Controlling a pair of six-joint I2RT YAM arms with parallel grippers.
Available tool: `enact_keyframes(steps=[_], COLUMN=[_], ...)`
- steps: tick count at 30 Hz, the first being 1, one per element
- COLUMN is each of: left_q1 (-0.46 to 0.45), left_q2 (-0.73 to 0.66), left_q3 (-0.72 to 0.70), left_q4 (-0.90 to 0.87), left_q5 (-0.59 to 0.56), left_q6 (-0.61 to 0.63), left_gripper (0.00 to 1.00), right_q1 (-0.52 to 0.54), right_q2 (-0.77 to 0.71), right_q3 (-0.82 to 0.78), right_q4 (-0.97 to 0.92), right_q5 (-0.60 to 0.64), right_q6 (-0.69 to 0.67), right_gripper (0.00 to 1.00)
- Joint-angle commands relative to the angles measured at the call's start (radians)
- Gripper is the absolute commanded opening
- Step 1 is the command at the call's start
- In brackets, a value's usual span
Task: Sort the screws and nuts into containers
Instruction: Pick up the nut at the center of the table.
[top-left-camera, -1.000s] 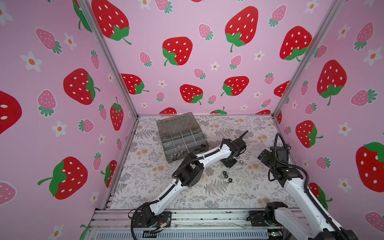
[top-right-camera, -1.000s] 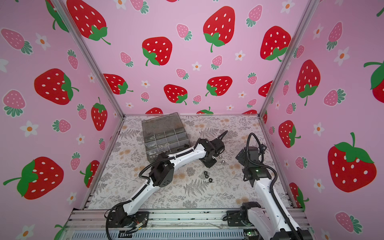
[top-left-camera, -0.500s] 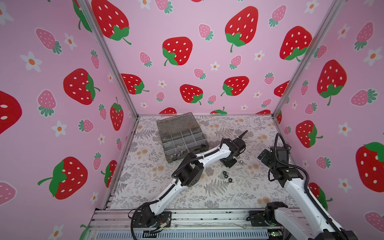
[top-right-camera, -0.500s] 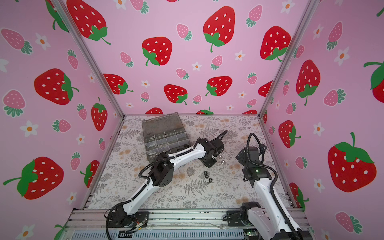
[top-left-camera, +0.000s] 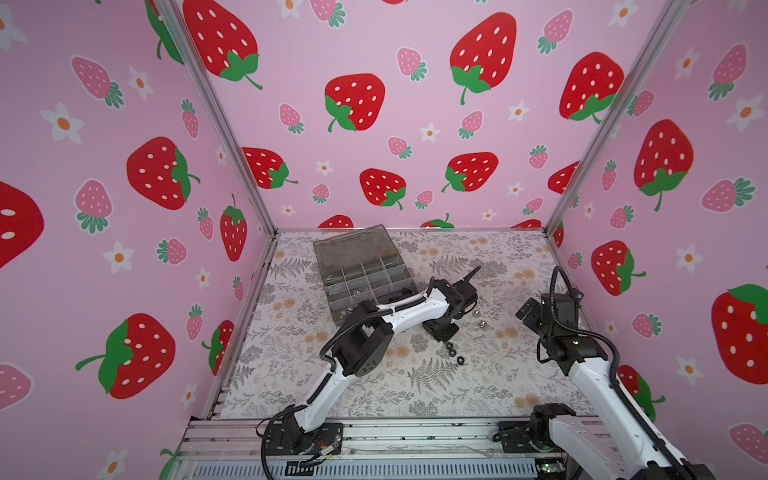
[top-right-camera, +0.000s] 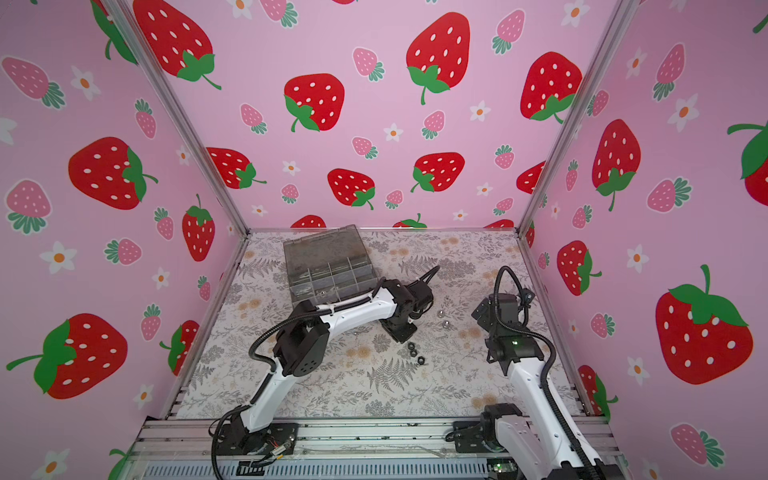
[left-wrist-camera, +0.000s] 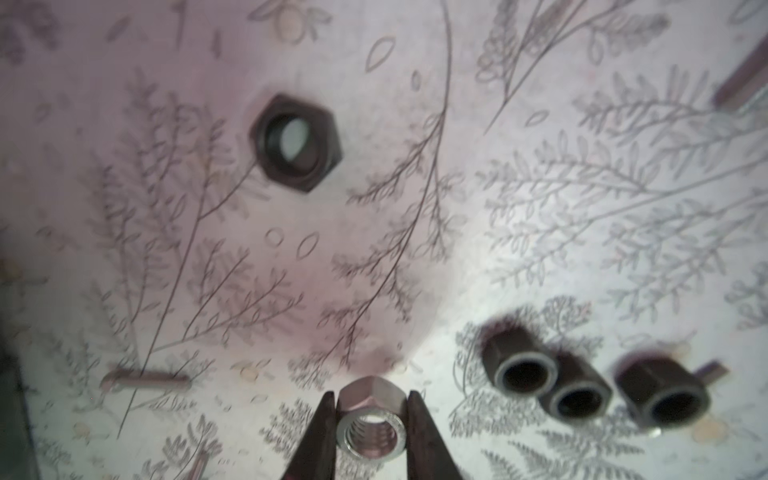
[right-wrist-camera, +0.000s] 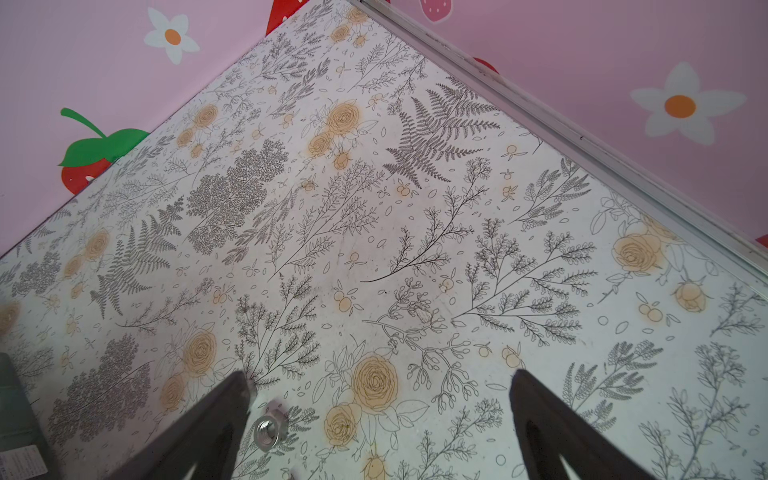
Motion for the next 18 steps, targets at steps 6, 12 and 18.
enact_keyframes(steps=[6,12,18], left_q1=[0.160,0.352,0.493], left_q2=[-0.271,-0.380,-0.373], left_q3=[-0.191,-0.293,-0.309], left_q4=[0.116,0.210,0.253], left_q5=[-0.114,-0.092,-0.068], left_q6=[-0.108,-0.163,-0.176], left_gripper=[0.00,0.00,0.00], right_q1=[-0.005,-0.005,-0.006], right_q2=[0.006,0.023,0.030], right_q3=[-0.020,-0.019,-0.028], right_q4=[0.044,0.048,0.048], right_q5=[-0.042,-0.063,-0.074], right_q6=[-0.004,-0.019,-0.018], right_gripper=[1.00,1.00,1.00])
